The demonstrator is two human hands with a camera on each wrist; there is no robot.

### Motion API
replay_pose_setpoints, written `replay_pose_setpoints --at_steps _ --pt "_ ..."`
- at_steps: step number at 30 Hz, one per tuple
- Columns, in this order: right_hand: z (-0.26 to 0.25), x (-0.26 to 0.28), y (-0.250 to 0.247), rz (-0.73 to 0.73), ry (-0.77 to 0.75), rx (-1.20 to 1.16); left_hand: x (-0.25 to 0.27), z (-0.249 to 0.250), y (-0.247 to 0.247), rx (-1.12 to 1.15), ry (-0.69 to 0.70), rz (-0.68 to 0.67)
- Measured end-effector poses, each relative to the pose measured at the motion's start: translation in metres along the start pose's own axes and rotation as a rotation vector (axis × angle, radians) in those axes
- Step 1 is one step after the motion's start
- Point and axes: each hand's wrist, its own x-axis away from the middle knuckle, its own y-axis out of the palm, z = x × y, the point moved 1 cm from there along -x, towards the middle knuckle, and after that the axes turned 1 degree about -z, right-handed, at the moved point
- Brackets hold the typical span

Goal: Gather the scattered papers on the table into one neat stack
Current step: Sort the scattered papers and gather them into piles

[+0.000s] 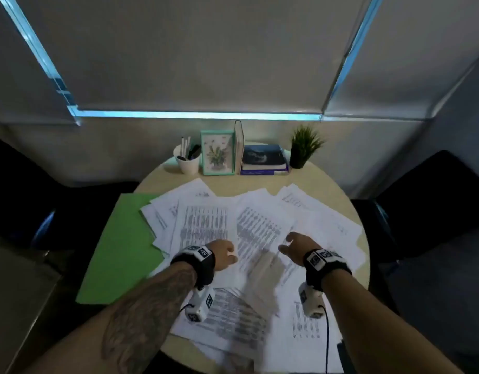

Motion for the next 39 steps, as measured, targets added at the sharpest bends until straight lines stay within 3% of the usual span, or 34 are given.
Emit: replay_pose_setpoints --at_steps 5,10,18,22,27,30,34,36,39 --pt "0.024 0.002 0.041 -0.161 0.052 -0.117 -0.011 0.004 0.053 -0.190 -0.131 -0.027" --pt "0.026 -0.011 0.068 -0.129 0.069 -0.241 -0.018 0.009 0.083 -0.260 -0.197 -0.003" --pt "0.005 -0.013 0.084 0.021 0.267 -0.721 -0.005 0.028 0.095 -0.327 0.026 -0.023" --pt "-0.007 -0.023 0.098 -0.015 0.400 -0.893 0.003 0.022 0.090 -0.058 0.083 -0.082" --pt "-0.023 -0.017 0.104 -0.052 0.364 -0.813 0.009 0.007 0.078 0.229 0.047 -0.109" --pt "-0.018 -0.017 0.102 -0.033 0.352 -0.771 0.003 -0.013 0.071 0.393 0.021 0.046" --pt "0.002 -0.013 0.093 0.027 0.311 -0.847 -0.005 -0.044 0.038 0.606 -0.186 0.468" --pt "0.014 -0.011 0.086 0.049 0.281 -0.896 -0.008 -0.053 0.017 0.882 -0.301 0.484" --pt "0.026 -0.007 0.071 0.056 0.211 -0.933 -0.013 -0.053 -0.014 1.164 -0.209 0.364"
